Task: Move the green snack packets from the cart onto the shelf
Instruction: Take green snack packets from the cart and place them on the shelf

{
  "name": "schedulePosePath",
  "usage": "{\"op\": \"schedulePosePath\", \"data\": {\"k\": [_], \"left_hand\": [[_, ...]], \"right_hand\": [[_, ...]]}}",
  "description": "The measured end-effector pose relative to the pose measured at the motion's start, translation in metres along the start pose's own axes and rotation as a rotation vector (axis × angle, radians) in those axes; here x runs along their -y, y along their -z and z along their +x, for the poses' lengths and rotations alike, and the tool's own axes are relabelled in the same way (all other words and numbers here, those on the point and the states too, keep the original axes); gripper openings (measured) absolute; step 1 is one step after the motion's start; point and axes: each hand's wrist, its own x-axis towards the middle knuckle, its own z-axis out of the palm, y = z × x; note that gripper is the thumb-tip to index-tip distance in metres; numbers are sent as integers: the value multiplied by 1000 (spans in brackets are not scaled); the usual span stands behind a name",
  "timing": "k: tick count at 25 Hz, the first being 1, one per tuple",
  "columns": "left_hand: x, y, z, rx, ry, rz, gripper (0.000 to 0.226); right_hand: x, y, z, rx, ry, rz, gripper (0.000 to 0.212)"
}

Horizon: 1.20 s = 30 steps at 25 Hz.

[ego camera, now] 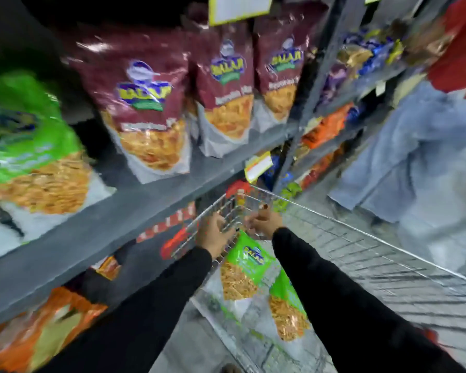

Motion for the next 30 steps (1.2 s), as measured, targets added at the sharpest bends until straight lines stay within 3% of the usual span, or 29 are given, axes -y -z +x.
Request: {"op": "schedulePosePath", "data": {"k": [3, 6, 7, 9, 13, 16, 20, 24, 30], "left_hand": [[34, -62, 44, 245, 182, 152, 13], [90, -108, 78, 359, 361, 92, 66], [102, -116, 81, 346, 403, 64, 71], [128, -133, 88, 313, 466, 72, 46], [163, -151, 93, 316, 522, 273, 47], [169, -155, 90, 351, 567, 320, 50], [174, -154, 88, 380, 666, 108, 56], [153, -144, 70, 386, 639, -53, 37], [73, -99, 49, 307, 466, -250, 52]], "right_hand": [[-78, 6, 38, -70, -233, 100, 32], [-155, -9, 72, -126, -380, 114, 14], [-175, -16, 78, -104, -426, 106, 32], [-206, -29, 86, -21, -494, 133, 58], [-234, -43, 95, -22, -522, 244, 55], [-226, -45, 97, -18, -515, 302, 40], [-221, -57, 90, -81, -447, 441, 87], [-187, -43, 61, -106, -384, 378, 64], [-122, 8, 26, -84, -171, 377, 39]]}}
